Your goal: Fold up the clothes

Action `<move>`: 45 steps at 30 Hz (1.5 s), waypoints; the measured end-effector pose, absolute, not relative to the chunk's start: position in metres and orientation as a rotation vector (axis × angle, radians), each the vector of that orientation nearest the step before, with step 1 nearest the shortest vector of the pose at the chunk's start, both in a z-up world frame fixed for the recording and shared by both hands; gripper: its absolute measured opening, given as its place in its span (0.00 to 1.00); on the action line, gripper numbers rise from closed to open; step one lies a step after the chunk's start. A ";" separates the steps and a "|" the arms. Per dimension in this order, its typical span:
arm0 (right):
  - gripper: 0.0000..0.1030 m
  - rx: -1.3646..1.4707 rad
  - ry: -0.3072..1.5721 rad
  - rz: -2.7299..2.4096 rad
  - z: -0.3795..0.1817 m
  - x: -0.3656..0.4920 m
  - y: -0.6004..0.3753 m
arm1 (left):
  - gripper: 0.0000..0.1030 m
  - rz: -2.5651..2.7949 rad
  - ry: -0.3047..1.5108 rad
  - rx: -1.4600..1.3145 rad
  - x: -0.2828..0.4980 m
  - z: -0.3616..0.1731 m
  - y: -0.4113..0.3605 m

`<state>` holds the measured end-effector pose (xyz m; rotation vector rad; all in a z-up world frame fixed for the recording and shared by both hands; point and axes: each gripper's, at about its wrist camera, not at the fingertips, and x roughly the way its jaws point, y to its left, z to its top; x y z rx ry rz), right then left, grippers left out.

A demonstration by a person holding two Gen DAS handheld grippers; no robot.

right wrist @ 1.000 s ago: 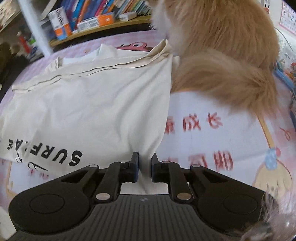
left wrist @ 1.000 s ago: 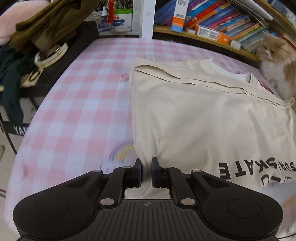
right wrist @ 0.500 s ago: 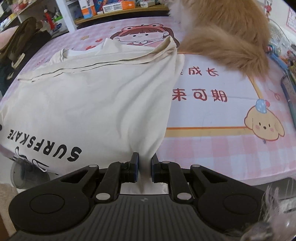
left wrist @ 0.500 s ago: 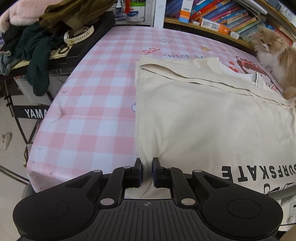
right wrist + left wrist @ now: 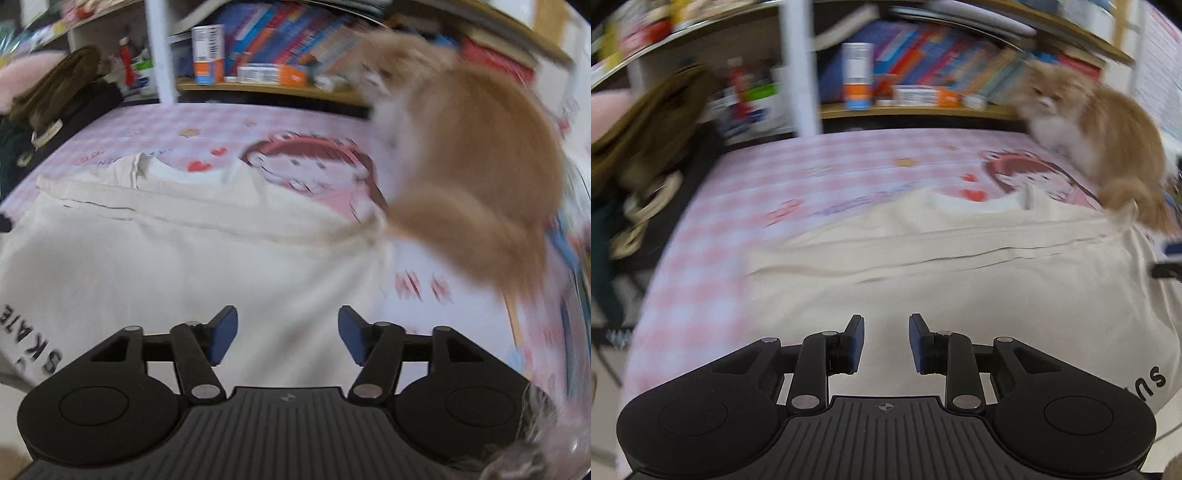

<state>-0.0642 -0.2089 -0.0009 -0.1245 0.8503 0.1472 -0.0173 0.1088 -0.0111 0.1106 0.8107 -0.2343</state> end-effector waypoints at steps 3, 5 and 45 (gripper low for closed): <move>0.58 -0.133 0.865 0.155 -0.012 -0.036 -0.190 | 0.26 -0.287 0.836 0.118 0.001 -0.022 0.086; 0.58 -0.094 0.875 0.169 -0.016 -0.023 -0.184 | 0.26 -0.313 0.852 0.130 0.008 -0.028 0.074; 0.64 -0.115 0.940 0.237 -0.039 0.016 -0.163 | 0.32 -0.233 0.845 0.068 -0.004 -0.043 0.121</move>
